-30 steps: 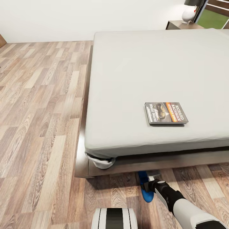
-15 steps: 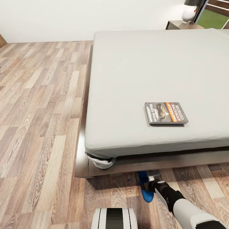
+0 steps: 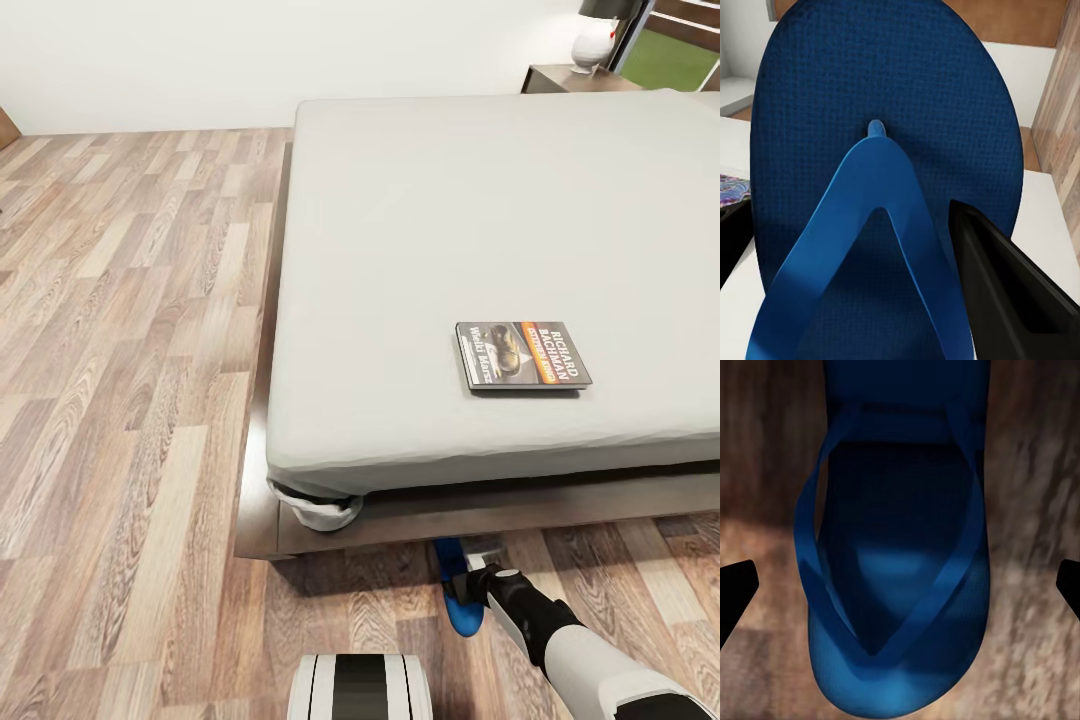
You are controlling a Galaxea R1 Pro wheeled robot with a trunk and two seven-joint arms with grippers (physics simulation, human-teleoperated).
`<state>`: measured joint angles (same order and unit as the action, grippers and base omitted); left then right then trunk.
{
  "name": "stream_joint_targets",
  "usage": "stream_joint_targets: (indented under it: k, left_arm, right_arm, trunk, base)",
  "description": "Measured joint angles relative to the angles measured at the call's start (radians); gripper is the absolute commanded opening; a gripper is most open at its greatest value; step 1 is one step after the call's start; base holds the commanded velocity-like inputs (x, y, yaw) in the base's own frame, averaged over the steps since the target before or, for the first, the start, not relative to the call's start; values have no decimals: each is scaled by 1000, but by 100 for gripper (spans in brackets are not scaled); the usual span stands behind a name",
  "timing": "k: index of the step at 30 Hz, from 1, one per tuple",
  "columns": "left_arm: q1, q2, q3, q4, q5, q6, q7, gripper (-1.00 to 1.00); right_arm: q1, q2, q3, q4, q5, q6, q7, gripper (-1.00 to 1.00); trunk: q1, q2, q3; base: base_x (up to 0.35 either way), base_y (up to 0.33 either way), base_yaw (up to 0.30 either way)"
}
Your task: In the bedroom, move the book from the bed onto either nightstand, and place the two sandals side by side next to the bed.
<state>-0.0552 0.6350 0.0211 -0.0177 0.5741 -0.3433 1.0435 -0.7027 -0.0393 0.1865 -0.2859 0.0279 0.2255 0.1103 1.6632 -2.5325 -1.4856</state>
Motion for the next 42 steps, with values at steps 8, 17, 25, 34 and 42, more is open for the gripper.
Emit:
stream_joint_targets:
  k: [8, 17, 25, 34, 42]
  left_arm:
    - [0, 0, 0, 0, 0, 0, 0, -100]
    - [0, 0, 0, -1, 0, 0, 0, -100]
    - [0, 0, 0, -1, 0, 0, 0, -100]
    - [0, 0, 0, -1, 0, 0, 0, -100]
    - [0, 0, 0, -1, 0, 0, 0, -100]
  right_arm:
    - [0, 0, 0, 1, 0, 0, 0, 100]
    - [0, 0, 0, 1, 1, 1, 0, 100]
    - [0, 0, 0, 1, 1, 0, 0, 100]
    - [0, 1, 0, 1, 1, 0, 0, 100]
    - [0, 0, 0, 1, 1, 0, 0, 100]
  trunk:
    - [0, 0, 0]
    - [0, 0, 0]
    - [0, 0, 0]
    - [-1, 1, 11]
    - [-1, 1, 12]
  base:
    - [0, 0, 0]
    - [0, 0, 0]
    - [0, 0, 0]
    - [0, 0, 0]
    - [0, 0, 0]
